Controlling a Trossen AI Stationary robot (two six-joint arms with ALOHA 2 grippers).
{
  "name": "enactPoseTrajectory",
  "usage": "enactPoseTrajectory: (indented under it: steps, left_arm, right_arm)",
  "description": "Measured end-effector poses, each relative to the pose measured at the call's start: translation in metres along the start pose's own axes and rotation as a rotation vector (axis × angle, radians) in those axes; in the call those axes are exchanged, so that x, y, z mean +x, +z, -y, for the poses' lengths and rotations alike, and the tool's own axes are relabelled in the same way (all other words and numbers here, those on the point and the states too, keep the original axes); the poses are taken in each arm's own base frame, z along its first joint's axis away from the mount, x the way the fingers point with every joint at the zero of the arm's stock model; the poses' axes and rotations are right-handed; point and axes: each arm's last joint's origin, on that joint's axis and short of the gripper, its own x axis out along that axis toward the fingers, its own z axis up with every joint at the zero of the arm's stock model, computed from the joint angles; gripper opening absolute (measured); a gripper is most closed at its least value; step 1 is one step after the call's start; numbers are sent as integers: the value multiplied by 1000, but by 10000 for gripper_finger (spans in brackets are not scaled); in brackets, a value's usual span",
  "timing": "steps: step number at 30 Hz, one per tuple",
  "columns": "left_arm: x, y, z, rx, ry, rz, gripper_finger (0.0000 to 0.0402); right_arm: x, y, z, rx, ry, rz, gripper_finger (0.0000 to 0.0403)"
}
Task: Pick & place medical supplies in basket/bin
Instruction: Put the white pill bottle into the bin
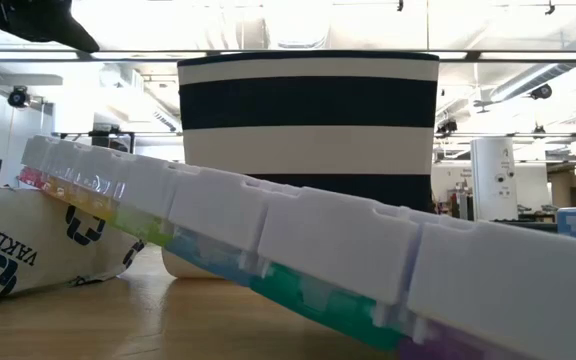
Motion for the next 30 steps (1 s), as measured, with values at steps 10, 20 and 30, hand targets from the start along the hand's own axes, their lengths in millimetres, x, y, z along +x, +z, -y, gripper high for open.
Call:
enactPoseTrajectory:
  steps: [10, 20, 30]
  left_arm:
    - [0, 0, 0, -3, -3, 1, 324]
    - [0, 0, 0, -27, -2, 2, 324]
    - [0, 0, 0, -28, -2, 3, 324]
  right_arm:
    - [27, -18, 8, -51, -1, -212, 361]
    - [28, -24, 10, -140, -5, -173, 351]
    - [28, -8, 7, -2, 71, -101, 347]
